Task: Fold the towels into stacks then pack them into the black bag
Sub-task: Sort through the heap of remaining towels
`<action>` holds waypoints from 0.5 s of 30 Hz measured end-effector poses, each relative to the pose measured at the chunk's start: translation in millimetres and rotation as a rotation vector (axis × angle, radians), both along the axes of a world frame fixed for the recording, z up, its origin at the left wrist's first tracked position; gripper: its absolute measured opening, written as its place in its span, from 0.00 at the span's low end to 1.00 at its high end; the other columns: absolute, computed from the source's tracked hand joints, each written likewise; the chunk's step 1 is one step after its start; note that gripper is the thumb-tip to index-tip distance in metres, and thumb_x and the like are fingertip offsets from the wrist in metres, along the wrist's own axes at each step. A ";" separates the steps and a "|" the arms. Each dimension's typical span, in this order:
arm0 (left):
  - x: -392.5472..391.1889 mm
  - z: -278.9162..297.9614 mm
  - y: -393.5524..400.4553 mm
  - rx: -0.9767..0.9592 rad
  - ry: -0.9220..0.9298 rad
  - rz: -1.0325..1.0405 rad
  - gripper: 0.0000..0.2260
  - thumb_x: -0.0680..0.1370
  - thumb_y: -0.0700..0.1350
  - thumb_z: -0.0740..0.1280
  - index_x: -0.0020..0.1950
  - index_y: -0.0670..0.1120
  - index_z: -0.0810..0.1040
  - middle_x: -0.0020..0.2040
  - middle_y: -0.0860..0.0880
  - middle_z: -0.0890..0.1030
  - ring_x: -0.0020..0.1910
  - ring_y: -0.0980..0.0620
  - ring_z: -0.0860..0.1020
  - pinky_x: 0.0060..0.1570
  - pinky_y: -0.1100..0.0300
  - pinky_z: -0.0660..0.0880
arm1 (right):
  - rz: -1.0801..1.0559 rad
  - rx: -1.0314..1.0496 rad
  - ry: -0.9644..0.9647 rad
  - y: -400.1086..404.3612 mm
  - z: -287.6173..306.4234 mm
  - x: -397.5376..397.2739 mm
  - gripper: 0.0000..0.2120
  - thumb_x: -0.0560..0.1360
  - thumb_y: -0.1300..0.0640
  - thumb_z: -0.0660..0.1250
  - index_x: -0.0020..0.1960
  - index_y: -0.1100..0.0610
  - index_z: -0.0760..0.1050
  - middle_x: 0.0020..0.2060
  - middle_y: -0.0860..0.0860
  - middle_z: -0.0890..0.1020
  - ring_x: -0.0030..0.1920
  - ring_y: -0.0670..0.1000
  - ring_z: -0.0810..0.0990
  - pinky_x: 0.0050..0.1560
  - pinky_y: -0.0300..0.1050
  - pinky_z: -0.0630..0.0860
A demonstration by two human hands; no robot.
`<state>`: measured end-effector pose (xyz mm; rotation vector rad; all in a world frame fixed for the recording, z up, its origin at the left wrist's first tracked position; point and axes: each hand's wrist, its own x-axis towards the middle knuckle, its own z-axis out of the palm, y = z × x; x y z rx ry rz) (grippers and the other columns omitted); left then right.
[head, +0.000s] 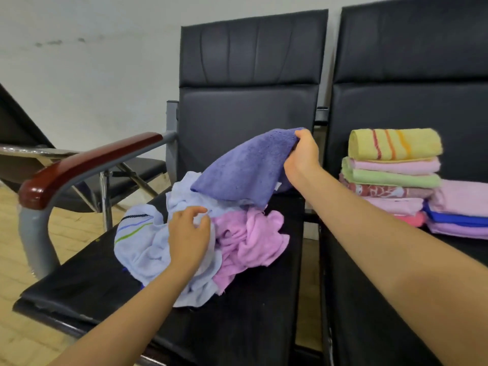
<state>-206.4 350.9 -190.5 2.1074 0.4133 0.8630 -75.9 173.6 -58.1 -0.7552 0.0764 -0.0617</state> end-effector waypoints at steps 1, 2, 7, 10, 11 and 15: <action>1.9 14.0 -13.9 0.003 -0.058 -0.044 0.08 0.77 0.42 0.63 0.52 0.48 0.79 0.51 0.50 0.77 0.54 0.51 0.72 0.53 0.60 0.68 | -0.018 -0.004 -0.048 -13.7 13.9 -5.1 0.12 0.76 0.59 0.61 0.33 0.56 0.72 0.27 0.49 0.78 0.30 0.49 0.76 0.29 0.36 0.71; 2.9 29.6 -29.7 -0.006 -0.127 -0.098 0.07 0.77 0.41 0.63 0.51 0.48 0.79 0.51 0.51 0.78 0.53 0.53 0.73 0.52 0.62 0.67 | -0.011 -0.010 -0.099 -27.4 25.8 -11.0 0.13 0.77 0.59 0.60 0.33 0.56 0.72 0.25 0.48 0.78 0.31 0.49 0.76 0.31 0.38 0.71; 0.3 89.7 -110.2 -0.180 -0.308 -0.319 0.08 0.79 0.41 0.60 0.50 0.49 0.78 0.49 0.56 0.78 0.50 0.61 0.75 0.51 0.72 0.69 | 0.105 -0.476 -0.226 -100.3 56.5 -44.6 0.09 0.77 0.57 0.62 0.41 0.59 0.77 0.35 0.54 0.82 0.40 0.53 0.79 0.49 0.49 0.78; 3.0 109.0 -159.6 -0.512 -0.239 -0.459 0.11 0.82 0.44 0.56 0.58 0.50 0.77 0.57 0.52 0.77 0.58 0.54 0.75 0.59 0.57 0.71 | 0.171 -0.752 -0.417 -142.2 59.3 -71.6 0.05 0.76 0.60 0.65 0.46 0.60 0.79 0.42 0.54 0.81 0.46 0.51 0.79 0.54 0.47 0.75; 2.4 113.3 -174.6 -0.617 -0.177 -0.510 0.13 0.82 0.47 0.55 0.62 0.49 0.75 0.59 0.51 0.76 0.59 0.53 0.74 0.60 0.54 0.70 | 0.203 -0.805 -0.478 -155.8 59.3 -82.1 0.06 0.77 0.63 0.63 0.45 0.59 0.79 0.41 0.53 0.81 0.44 0.49 0.78 0.52 0.43 0.75; -4.2 114.3 -222.4 -0.778 -0.006 -0.800 0.23 0.82 0.59 0.50 0.67 0.47 0.73 0.63 0.49 0.78 0.63 0.52 0.75 0.66 0.51 0.69 | 0.290 -0.961 -0.563 -201.1 56.0 -119.8 0.06 0.76 0.64 0.65 0.43 0.58 0.79 0.39 0.49 0.81 0.41 0.44 0.78 0.46 0.34 0.76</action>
